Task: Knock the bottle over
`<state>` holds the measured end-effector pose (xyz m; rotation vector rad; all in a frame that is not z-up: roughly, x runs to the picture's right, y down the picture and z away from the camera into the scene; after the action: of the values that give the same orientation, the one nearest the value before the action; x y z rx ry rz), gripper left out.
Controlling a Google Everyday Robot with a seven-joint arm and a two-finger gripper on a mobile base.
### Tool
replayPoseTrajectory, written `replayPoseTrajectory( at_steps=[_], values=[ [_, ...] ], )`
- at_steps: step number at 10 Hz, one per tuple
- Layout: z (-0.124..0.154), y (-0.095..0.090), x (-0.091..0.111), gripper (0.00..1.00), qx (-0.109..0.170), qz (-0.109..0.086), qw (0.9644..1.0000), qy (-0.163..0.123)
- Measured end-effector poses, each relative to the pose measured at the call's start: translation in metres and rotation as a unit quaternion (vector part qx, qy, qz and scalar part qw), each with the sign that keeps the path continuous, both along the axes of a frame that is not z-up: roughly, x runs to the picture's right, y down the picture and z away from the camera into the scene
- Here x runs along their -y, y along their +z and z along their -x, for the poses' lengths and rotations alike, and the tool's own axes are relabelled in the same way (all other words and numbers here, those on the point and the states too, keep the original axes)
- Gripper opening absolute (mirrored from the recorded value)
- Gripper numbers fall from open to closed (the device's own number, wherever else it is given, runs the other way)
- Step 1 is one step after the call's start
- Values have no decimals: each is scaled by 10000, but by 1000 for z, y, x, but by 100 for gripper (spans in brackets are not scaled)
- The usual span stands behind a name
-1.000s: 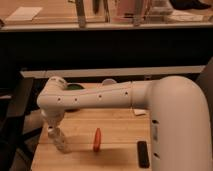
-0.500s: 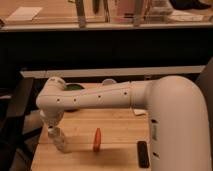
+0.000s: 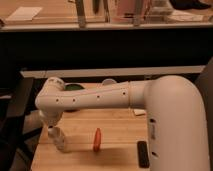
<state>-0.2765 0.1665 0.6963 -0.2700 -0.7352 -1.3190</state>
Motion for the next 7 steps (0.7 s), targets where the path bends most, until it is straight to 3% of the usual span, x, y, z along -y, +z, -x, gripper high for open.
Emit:
replayPoseTrajectory(
  at_steps=[7],
  values=[
    [8,1,2,0,73,-56,10000,9]
  ],
)
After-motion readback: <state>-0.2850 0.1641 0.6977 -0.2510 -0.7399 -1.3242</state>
